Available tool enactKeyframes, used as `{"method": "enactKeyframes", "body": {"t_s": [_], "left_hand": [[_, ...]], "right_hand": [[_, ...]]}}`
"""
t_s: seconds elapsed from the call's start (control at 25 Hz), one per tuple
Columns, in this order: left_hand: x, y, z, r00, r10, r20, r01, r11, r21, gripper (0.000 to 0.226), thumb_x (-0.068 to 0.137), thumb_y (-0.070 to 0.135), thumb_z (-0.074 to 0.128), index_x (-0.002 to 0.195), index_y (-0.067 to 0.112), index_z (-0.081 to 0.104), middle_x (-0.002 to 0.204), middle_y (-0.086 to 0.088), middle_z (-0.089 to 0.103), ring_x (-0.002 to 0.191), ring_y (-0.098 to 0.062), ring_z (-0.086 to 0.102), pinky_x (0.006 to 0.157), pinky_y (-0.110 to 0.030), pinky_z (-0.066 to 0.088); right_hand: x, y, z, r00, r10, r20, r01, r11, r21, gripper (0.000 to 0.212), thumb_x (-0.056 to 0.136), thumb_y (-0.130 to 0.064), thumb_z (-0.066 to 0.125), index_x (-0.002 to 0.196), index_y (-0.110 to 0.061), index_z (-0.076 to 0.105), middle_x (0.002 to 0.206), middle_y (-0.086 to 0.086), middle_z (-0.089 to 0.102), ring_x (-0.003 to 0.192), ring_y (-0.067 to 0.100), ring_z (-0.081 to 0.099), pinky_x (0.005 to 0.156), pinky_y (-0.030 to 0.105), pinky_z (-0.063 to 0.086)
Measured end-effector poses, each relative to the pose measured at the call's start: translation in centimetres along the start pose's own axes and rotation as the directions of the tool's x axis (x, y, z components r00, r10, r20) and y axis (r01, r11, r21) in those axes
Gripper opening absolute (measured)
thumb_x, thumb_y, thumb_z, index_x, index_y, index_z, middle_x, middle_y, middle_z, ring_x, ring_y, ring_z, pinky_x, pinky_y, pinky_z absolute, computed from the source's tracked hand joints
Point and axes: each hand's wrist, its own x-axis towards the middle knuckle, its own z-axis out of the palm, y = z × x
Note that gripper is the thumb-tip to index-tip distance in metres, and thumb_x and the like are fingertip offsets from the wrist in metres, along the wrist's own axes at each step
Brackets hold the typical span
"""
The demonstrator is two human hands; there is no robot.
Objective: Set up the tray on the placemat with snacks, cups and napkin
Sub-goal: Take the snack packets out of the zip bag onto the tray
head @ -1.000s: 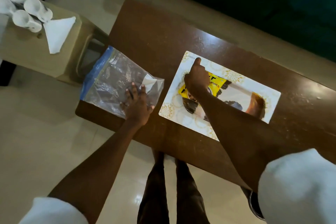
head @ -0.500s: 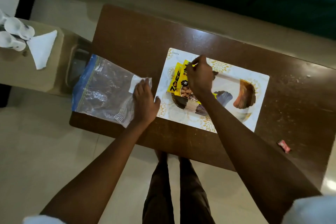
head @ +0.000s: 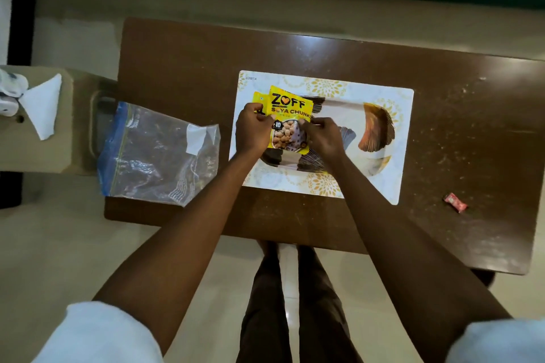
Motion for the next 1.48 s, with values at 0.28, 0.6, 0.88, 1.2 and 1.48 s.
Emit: {"method": "enactKeyframes", "body": {"t_s": [0.28, 0.6, 0.88, 1.2, 1.48], "left_hand": [[-0.6, -1.0, 2.4, 0.998, -0.001, 0.06, 0.009, 0.991, -0.135, 0.054, 0.093, 0.012, 0.072, 0.141, 0.013, 0.049, 0.115, -0.004, 0.069, 0.1, -0.022, 0.068, 0.076, -0.028, 0.057], [-4.3, -2.6, 6.7, 0.983, -0.009, 0.183, 0.045, 0.98, -0.196, 0.043, 0.094, 0.016, 0.073, 0.132, 0.009, 0.052, 0.125, -0.014, 0.071, 0.116, -0.033, 0.07, 0.096, -0.054, 0.058], [-7.3, -3.6, 10.2, 0.892, -0.2, 0.405, 0.329, 0.901, -0.281, 0.03, 0.11, 0.025, 0.048, 0.112, 0.0, 0.063, 0.105, -0.031, 0.075, 0.075, -0.028, 0.072, 0.07, -0.034, 0.059], [-6.4, -3.9, 4.1, 0.98, -0.078, -0.182, 0.07, 0.996, -0.048, 0.021, 0.102, 0.029, 0.058, 0.109, 0.012, 0.067, 0.108, -0.008, 0.07, 0.092, -0.025, 0.067, 0.074, -0.036, 0.051], [2.5, -3.4, -0.3, 0.985, -0.156, -0.079, 0.15, 0.986, -0.07, 0.052, 0.094, 0.028, 0.073, 0.139, 0.011, 0.055, 0.132, -0.015, 0.067, 0.122, -0.032, 0.066, 0.104, -0.049, 0.054]], "right_hand": [[0.5, -0.4, -0.6, 0.999, 0.014, 0.038, -0.016, 0.998, 0.062, 0.041, 0.089, -0.034, 0.078, 0.113, -0.002, 0.069, 0.099, 0.009, 0.074, 0.092, 0.025, 0.072, 0.076, 0.039, 0.056], [-0.3, 1.8, -4.0, 0.987, -0.111, -0.114, 0.107, 0.993, -0.044, 0.025, 0.09, -0.035, 0.064, 0.107, -0.019, 0.072, 0.099, -0.004, 0.075, 0.093, 0.015, 0.071, 0.085, 0.045, 0.059], [-0.2, 3.3, -5.4, 0.924, -0.321, -0.207, 0.125, 0.766, -0.631, 0.041, 0.088, -0.032, 0.058, 0.127, -0.032, 0.071, 0.134, -0.001, 0.069, 0.131, 0.029, 0.056, 0.114, 0.057, 0.029], [-1.5, -0.6, -1.8, 0.832, -0.468, -0.299, 0.373, 0.87, -0.323, 0.03, 0.09, -0.009, 0.061, 0.117, -0.011, 0.075, 0.118, 0.006, 0.074, 0.108, 0.021, 0.069, 0.098, 0.033, 0.054], [1.8, -1.4, 3.6, 0.982, -0.165, -0.095, 0.105, 0.886, -0.452, 0.037, 0.098, -0.019, 0.064, 0.119, 0.011, 0.06, 0.111, 0.026, 0.071, 0.105, 0.038, 0.068, 0.067, 0.035, 0.042]]}}
